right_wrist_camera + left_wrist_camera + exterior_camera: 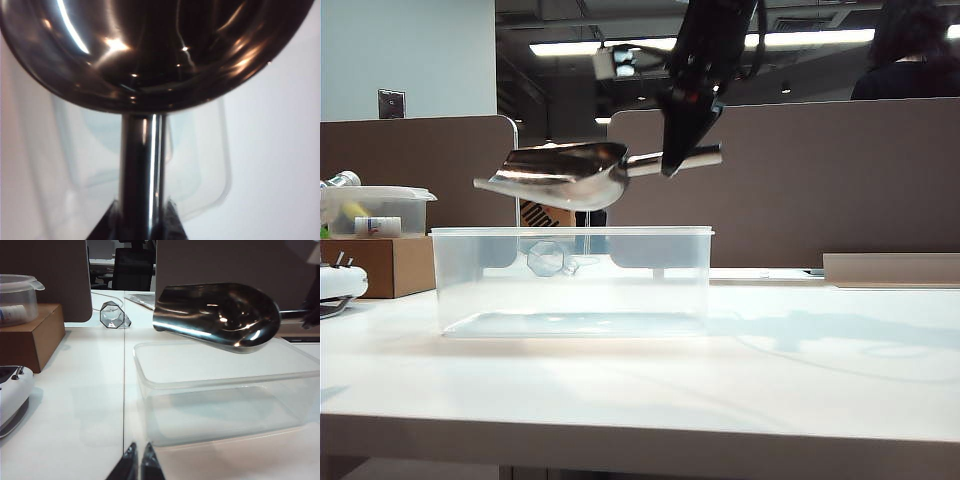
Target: Pick up the metal ice scoop from the table and place it inside the transparent plastic box.
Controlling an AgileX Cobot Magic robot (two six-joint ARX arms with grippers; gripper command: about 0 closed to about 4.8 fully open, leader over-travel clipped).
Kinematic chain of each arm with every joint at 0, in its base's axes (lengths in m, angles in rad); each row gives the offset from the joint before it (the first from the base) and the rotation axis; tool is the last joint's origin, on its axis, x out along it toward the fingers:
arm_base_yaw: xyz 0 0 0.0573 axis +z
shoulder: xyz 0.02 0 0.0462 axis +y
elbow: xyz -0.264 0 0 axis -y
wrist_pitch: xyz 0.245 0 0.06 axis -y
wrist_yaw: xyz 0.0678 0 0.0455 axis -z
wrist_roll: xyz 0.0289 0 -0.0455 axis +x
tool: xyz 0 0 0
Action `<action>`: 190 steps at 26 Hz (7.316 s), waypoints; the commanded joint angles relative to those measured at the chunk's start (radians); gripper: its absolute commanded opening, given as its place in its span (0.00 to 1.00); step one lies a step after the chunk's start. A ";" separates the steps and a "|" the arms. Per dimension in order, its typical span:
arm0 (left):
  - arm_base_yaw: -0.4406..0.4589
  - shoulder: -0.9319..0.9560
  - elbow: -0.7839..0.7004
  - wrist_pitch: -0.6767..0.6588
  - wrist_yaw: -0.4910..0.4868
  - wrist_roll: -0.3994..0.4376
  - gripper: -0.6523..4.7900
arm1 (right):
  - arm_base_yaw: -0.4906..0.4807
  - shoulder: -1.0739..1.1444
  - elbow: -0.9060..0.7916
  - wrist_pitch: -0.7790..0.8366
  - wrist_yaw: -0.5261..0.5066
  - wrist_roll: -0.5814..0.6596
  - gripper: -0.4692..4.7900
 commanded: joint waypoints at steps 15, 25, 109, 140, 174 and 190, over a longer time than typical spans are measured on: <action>0.000 0.001 0.000 0.013 0.003 0.000 0.16 | 0.005 0.130 0.008 0.064 -0.004 -0.031 0.08; 0.000 0.001 0.000 0.013 0.003 0.000 0.16 | 0.005 0.206 0.008 0.102 -0.032 -0.024 0.08; 0.169 -0.027 0.000 0.005 0.010 0.000 0.16 | 0.006 -0.259 0.563 -0.095 0.109 0.715 0.08; 0.180 -0.027 0.000 -0.004 0.002 0.000 0.16 | 0.005 -0.512 0.560 -0.148 0.159 0.736 0.08; 0.180 -0.027 0.000 -0.004 0.006 0.000 0.16 | -0.452 -0.975 -0.634 0.773 0.094 0.579 0.08; 0.179 -0.027 0.000 -0.004 0.006 0.000 0.16 | -0.539 -1.680 -1.691 1.270 0.101 0.665 0.08</action>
